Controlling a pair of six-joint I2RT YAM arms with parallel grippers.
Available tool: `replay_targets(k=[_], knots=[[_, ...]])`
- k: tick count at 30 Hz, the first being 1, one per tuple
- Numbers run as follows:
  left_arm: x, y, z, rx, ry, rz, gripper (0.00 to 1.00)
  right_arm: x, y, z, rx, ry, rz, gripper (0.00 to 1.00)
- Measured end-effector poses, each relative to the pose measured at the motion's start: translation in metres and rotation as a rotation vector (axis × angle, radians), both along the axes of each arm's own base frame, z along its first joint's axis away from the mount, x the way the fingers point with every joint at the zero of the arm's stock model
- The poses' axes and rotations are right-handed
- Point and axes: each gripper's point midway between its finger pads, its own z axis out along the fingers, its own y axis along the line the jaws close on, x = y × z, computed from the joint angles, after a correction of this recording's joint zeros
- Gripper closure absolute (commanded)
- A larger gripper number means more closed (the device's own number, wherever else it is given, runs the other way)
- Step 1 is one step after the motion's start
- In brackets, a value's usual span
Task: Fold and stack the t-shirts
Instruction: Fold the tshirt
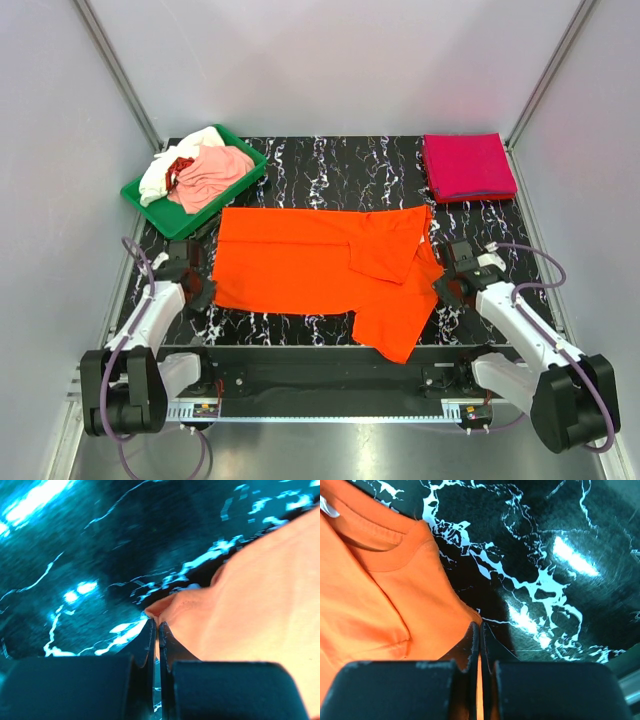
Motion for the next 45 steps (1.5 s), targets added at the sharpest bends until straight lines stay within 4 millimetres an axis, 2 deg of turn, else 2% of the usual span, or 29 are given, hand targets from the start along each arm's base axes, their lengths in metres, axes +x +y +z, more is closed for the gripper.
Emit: replay_targets(k=[3, 8, 15, 23, 32, 40, 45], knots=[[0.011, 0.0, 0.007, 0.006, -0.026, -0.032, 1.0, 0.002, -0.002, 0.004, -0.032, -0.001, 0.046, 1.0], [0.038, 0.001, 0.023, 0.018, -0.076, -0.073, 1.0, 0.019, -0.003, 0.02, -0.085, -0.037, 0.128, 1.0], [0.065, 0.001, 0.035, 0.026, -0.102, -0.116, 1.0, 0.036, 0.0, 0.019, -0.145, 0.003, 0.246, 1.0], [0.09, 0.001, 0.041, 0.025, -0.101, -0.135, 1.0, 0.071, 0.007, 0.042, -0.186, -0.031, 0.327, 1.0], [0.124, 0.003, 0.046, 0.03, -0.099, -0.145, 1.0, 0.098, 0.002, 0.018, -0.244, 0.093, 0.387, 1.0], [0.142, 0.003, 0.038, 0.036, -0.072, -0.147, 1.0, 0.131, -0.006, 0.024, -0.219, 0.092, 0.406, 1.0], [0.149, 0.003, 0.031, 0.038, -0.052, -0.147, 1.0, 0.145, -0.005, 0.012, -0.191, 0.117, 0.436, 1.0]])
